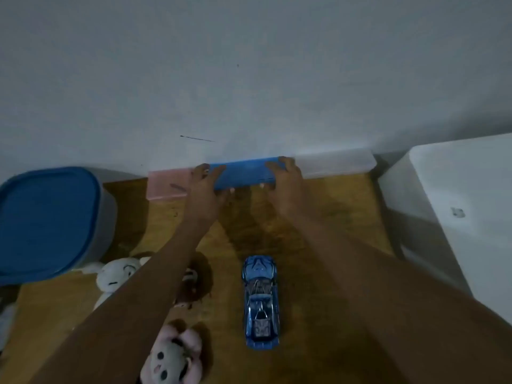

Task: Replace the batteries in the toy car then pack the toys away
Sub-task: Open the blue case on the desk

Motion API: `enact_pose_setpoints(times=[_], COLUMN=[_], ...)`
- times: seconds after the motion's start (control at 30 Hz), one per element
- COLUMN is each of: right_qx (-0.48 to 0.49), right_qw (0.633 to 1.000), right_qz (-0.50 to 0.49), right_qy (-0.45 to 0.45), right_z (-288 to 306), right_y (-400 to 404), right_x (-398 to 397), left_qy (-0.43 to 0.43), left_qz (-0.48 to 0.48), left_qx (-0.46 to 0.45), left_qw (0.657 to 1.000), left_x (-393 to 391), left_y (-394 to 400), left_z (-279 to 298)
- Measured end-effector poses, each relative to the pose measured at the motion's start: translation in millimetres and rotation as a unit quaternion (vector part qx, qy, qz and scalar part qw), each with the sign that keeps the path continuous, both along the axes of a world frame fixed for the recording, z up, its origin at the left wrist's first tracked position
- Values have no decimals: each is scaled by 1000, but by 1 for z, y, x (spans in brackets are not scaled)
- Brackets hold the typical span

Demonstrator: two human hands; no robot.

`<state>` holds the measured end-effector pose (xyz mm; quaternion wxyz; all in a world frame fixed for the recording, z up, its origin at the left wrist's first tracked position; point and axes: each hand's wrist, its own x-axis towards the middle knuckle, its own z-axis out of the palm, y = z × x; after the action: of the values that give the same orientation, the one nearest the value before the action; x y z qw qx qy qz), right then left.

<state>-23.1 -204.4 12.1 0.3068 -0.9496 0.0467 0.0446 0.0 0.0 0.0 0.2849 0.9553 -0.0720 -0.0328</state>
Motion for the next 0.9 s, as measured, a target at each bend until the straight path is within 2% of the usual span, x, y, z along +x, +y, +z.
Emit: enact_pose_setpoints(times=[0.23, 0.43, 0.6, 0.67, 0.77, 0.9], right_qx=[-3, -4, 23, 28, 8, -77], right_qw=[999, 985, 984, 982, 985, 986], right_qz=[-16, -111, -137, -118, -25, 93], right_qy=[-44, -130, -114, -142, -172, -117], right_z=[-14, 14, 19, 15, 1, -23], right_y=[-6, -2, 4, 4, 4, 4], right_x=[13, 37, 44, 40, 30, 29], left_qy=[-27, -32, -24, -5, 11, 9], left_qz=[35, 62, 62, 60, 59, 56], left_qx=[-47, -91, -89, -104, -115, -120], left_qw=[998, 993, 994, 993, 992, 991], left_x=[5, -4, -3, -1, 1, 3], left_y=[1, -1, 3, 4, 4, 4], left_z=[-14, -13, -15, -14, -13, -15])
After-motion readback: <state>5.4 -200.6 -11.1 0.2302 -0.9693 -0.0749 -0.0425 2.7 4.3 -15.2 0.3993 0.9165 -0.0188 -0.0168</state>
